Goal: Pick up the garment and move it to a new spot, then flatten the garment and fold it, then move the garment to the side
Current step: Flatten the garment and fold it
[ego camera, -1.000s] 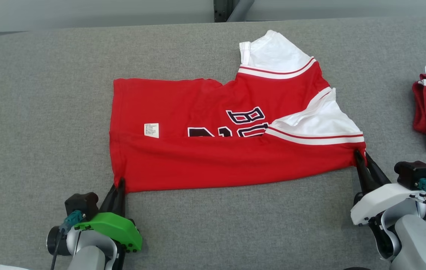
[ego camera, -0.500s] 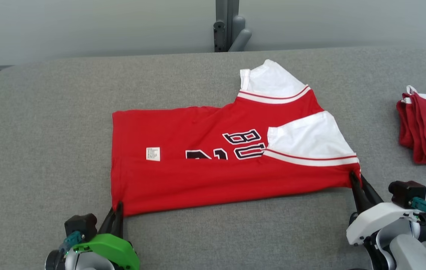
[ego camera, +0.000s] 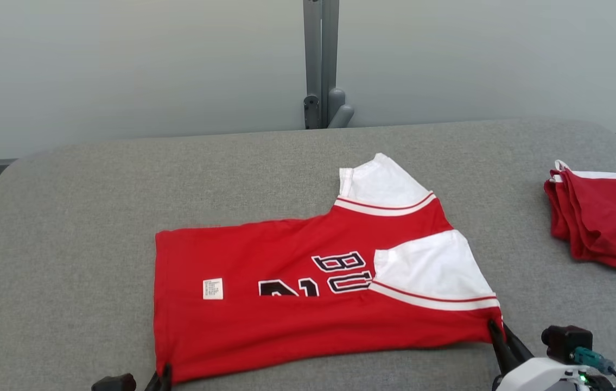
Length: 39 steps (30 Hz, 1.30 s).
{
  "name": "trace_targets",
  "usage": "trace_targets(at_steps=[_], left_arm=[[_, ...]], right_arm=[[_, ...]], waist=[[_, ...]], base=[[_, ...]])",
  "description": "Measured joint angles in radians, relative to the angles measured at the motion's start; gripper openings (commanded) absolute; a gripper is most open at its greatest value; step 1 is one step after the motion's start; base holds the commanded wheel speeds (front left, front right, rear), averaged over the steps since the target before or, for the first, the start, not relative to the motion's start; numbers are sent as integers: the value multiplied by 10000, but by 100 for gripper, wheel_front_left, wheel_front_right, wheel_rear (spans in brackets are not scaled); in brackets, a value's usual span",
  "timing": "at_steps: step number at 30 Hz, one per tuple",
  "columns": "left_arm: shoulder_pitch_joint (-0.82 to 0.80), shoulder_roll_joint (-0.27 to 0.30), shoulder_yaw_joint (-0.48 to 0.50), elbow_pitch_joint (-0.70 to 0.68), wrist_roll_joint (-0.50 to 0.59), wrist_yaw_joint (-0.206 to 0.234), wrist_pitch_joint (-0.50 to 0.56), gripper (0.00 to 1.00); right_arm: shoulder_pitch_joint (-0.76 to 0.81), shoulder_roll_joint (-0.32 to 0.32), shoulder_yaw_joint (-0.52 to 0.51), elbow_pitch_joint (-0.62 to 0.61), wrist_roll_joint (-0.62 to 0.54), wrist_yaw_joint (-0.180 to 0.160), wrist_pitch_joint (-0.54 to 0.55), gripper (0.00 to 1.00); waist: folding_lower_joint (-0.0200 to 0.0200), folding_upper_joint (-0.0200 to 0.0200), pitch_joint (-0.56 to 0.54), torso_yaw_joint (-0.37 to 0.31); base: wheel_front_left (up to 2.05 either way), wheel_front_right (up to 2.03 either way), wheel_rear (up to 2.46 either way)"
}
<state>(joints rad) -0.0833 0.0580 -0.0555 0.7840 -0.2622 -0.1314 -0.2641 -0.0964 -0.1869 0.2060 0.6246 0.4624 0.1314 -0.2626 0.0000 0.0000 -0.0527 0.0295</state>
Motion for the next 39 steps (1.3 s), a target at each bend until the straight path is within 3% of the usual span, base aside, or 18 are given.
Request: trace_targets(at_steps=[15,16,17,18,19,31,39], left_arm=[[404,155,410,245,75,-2,0,0],[407,151,362,238,75,-2,0,0],[407,150,339,211,77,-2,0,37],[407,150,332,173,81,-2,0,79],[411,150,328,119,92,-2,0,100],[-179,82,917,-1041,617,2,0,100],[-2031,165,765,-765,874,0,0,100]], right_arm=[[940,-38,343,-117,376,0,0,0],[941,-35,357,-117,397,0,0,27],[940,-33,362,-117,414,0,0,85],[940,-33,362,-117,430,0,0,100],[940,-36,347,-115,451,0,0,100],[145,-77,-844,-1258,-512,-2,0,100],[-1565,-33,-451,-1172,-1001,-2,0,100]], waist=[[0,0,-278,-141],[0,0,-261,-144],[0,0,-240,-146],[0,0,-216,-146],[0,0,-189,-141],[0,0,565,170],[0,0,1639,260]], base=[[0,0,0],[0,0,0],[0,0,0],[0,0,0],[0,0,0],[0,0,0],[0,0,0]])
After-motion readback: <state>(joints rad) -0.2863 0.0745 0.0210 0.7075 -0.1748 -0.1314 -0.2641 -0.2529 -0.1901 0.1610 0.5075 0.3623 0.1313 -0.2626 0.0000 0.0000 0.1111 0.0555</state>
